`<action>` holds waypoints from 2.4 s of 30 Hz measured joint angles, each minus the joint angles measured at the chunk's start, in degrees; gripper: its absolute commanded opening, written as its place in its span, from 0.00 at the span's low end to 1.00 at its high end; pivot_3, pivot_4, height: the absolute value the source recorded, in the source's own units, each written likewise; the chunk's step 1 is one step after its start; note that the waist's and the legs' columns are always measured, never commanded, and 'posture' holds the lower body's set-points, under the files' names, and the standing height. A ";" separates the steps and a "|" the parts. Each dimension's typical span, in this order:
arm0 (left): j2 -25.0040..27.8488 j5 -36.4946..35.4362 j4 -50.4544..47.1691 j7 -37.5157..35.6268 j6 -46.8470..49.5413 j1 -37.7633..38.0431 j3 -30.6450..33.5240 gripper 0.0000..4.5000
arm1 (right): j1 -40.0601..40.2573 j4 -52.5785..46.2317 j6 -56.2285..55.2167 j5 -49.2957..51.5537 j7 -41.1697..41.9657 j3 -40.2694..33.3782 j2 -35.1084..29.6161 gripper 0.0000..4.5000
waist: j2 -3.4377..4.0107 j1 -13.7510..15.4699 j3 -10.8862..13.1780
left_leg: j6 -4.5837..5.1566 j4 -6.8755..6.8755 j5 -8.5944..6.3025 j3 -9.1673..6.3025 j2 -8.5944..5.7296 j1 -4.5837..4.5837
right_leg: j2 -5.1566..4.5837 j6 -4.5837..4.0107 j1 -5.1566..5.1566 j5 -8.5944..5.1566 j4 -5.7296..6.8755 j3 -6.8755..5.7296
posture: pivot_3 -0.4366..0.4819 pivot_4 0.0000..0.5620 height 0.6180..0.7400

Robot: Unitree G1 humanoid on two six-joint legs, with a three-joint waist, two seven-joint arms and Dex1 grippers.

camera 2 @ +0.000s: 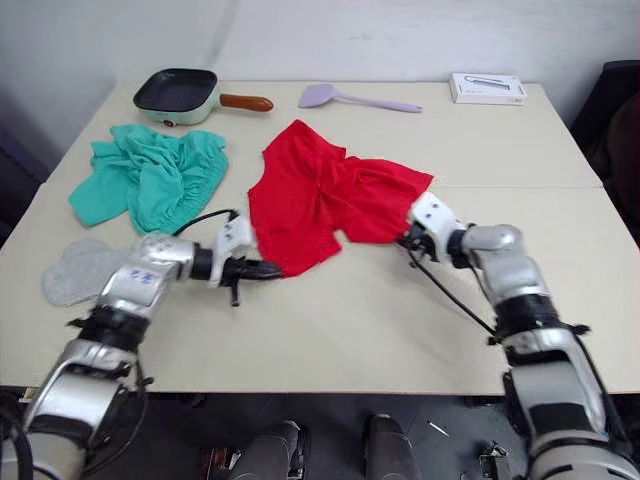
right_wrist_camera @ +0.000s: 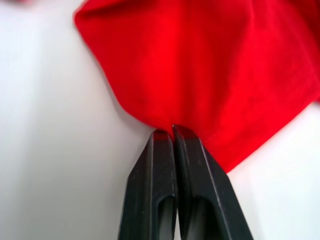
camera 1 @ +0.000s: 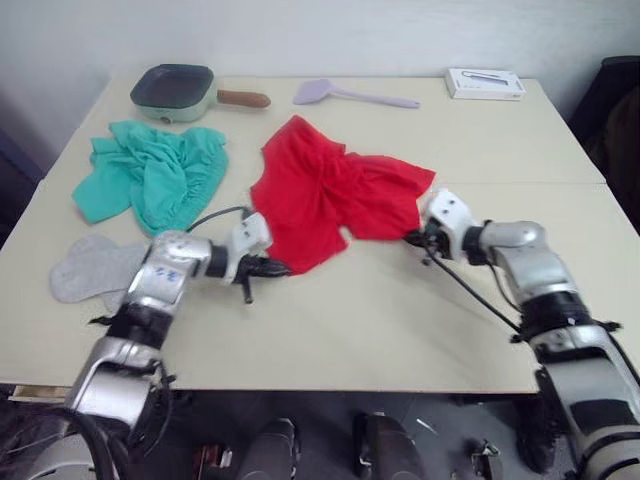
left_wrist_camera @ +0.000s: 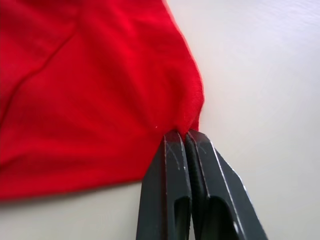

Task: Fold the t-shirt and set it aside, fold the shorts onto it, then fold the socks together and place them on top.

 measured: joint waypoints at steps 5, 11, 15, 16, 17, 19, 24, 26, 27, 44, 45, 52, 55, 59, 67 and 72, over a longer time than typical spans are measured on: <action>11.35 -11.45 -19.34 -6.14 12.11 13.53 8.52 0.00 | 8.17 -12.42 -0.21 7.77 15.66 -3.25 -11.49 0.01 | 0.10 0.10 0.07 | -0.01 -0.01 -0.02 0.02 0.16 -0.01 | 0.05 0.00 0.15 0.00 -0.32 -0.01 | 0.48 0.27 1.00; 20.32 -19.80 -33.43 -10.00 18.70 32.02 18.03 0.00 | 22.99 -25.12 7.85 17.16 26.37 -7.26 -21.64 0.01 | 0.17 0.80 0.10 | 0.09 0.07 -0.08 -0.05 0.19 0.11 | -0.01 -0.01 0.41 -0.01 -0.71 0.02 | 0.48 0.27 1.00; 21.60 -22.80 -36.66 -9.81 19.87 35.21 21.25 0.00 | 28.41 -30.65 12.86 21.92 26.86 -9.45 -23.40 0.01 | 0.18 1.39 0.11 | 0.09 0.11 -0.09 -0.02 0.20 0.14 | -0.01 -0.02 0.43 -0.01 -0.71 0.08 | 0.48 0.27 1.00; 21.81 -22.95 -36.67 -9.68 19.87 35.61 21.56 0.00 | 28.95 -31.17 13.78 22.63 26.75 -9.87 -23.65 0.01 | 0.20 1.46 0.10 | 0.09 0.10 -0.09 -0.02 0.20 0.16 | -0.01 -0.02 0.43 -0.01 -0.70 0.08 | 0.48 0.27 1.00; 21.71 -22.98 -36.40 -9.10 19.66 35.54 21.66 0.00 | 28.94 -31.40 14.71 23.15 26.19 -10.50 -23.43 0.01 | 0.20 1.51 0.11 | 0.09 0.10 -0.09 0.00 0.20 0.16 | -0.01 -0.02 0.43 -0.01 -0.71 0.10 | 0.48 0.27 1.00; 20.43 -22.65 -34.49 -7.11 18.60 32.35 21.00 0.00 | 26.36 -30.55 14.98 22.93 23.36 -10.90 -21.00 0.01 | 0.19 1.53 0.11 | 0.08 0.14 -0.08 0.00 0.20 0.17 | 0.00 -0.02 0.43 -0.01 -0.69 0.09 | 0.48 0.27 1.00; 2.96 -12.89 -9.24 13.40 2.38 -0.22 17.87 0.00 | 0.80 -13.87 8.42 16.20 1.96 -10.47 -2.75 0.01 | -0.16 1.88 0.48 | -0.22 0.25 0.43 0.04 0.01 -0.17 | 0.11 0.20 0.00 0.24 -0.48 -0.26 | 0.48 0.27 1.00; -0.53 -10.18 8.52 25.00 -4.36 -20.66 19.61 0.00 | -13.64 -3.66 -0.74 11.68 -10.74 -10.95 2.17 0.01 | -0.83 1.73 0.84 | -0.42 0.41 0.79 0.08 -0.05 -1.03 | 0.07 0.17 -1.06 0.29 0.44 -0.42 | 0.48 0.27 1.00; -0.15 -9.60 15.76 27.86 -6.90 -29.22 20.95 0.00 | -20.39 1.67 -5.32 9.62 -16.24 -11.73 2.47 0.01 | -0.98 1.51 0.86 | -0.44 0.37 0.82 0.23 -0.11 -1.45 | -0.02 0.08 -1.73 0.35 0.79 -0.39 | 0.48 0.27 1.00; 11.01 -16.94 -0.90 2.97 7.04 -12.34 18.89 0.00 | -15.41 12.97 -21.59 8.21 -2.23 -13.76 -4.15 0.01 | -0.77 -4.39 0.46 | 1.21 -0.05 -0.29 -0.26 -1.03 -0.96 | -0.96 0.53 -1.59 0.60 1.18 -1.04 | 0.48 0.27 1.00; 11.61 -17.83 -4.58 2.64 8.47 -8.58 19.01 0.00 | -10.53 9.74 -20.55 8.35 -0.02 -12.78 -4.25 0.01 | -0.76 -4.27 0.46 | 1.18 0.06 -0.31 -0.28 -0.99 -0.95 | -0.99 0.53 -1.53 0.60 1.20 -0.98 | 0.48 0.27 1.00; 13.83 -20.70 -22.87 1.73 15.82 13.61 18.58 0.00 | 16.75 -5.32 -18.47 5.93 9.15 -6.24 -7.70 0.01 | -0.25 -1.16 0.76 | 1.10 0.72 0.11 0.37 -0.95 -0.93 | -0.97 0.70 -0.50 0.64 -0.13 -0.31 | 0.48 0.27 1.00; 16.86 -20.79 -27.38 0.80 16.07 21.13 18.82 0.00 | 20.65 -10.20 -16.89 6.73 11.32 -6.49 -10.33 0.01 | -0.24 -0.93 0.77 | 0.97 0.69 0.36 0.43 -0.90 -0.43 | -1.01 0.87 -0.01 0.73 -0.55 -0.21 | 0.48 0.27 1.00; 22.02 -21.00 -33.31 -3.68 15.70 33.27 20.75 0.00 | 24.85 -14.89 -13.48 9.81 15.63 -7.33 -14.52 0.01 | -0.23 -0.90 0.76 | 0.76 0.15 0.33 0.44 -0.66 0.55 | -0.99 0.69 0.72 0.63 -0.67 -0.18 | 0.48 0.27 1.00; 24.54 -26.64 -35.98 -7.94 19.26 39.25 27.55 0.00 | 27.71 -17.85 -2.69 17.35 26.02 -9.06 -21.72 0.01 | -0.18 0.14 0.75 | 0.73 0.11 0.28 0.45 -0.59 0.61 | -0.99 0.52 0.73 0.54 -0.65 -0.19 | 0.48 0.27 1.00; 23.46 -30.27 -32.90 -4.84 24.40 31.43 27.17 0.00 | 22.75 -17.17 5.32 19.07 26.11 -8.51 -20.46 0.01 | -0.17 0.30 0.75 | 0.72 0.12 0.28 0.45 -0.60 0.61 | -0.99 0.52 0.72 0.54 -0.64 -0.20 | 0.48 0.27 1.00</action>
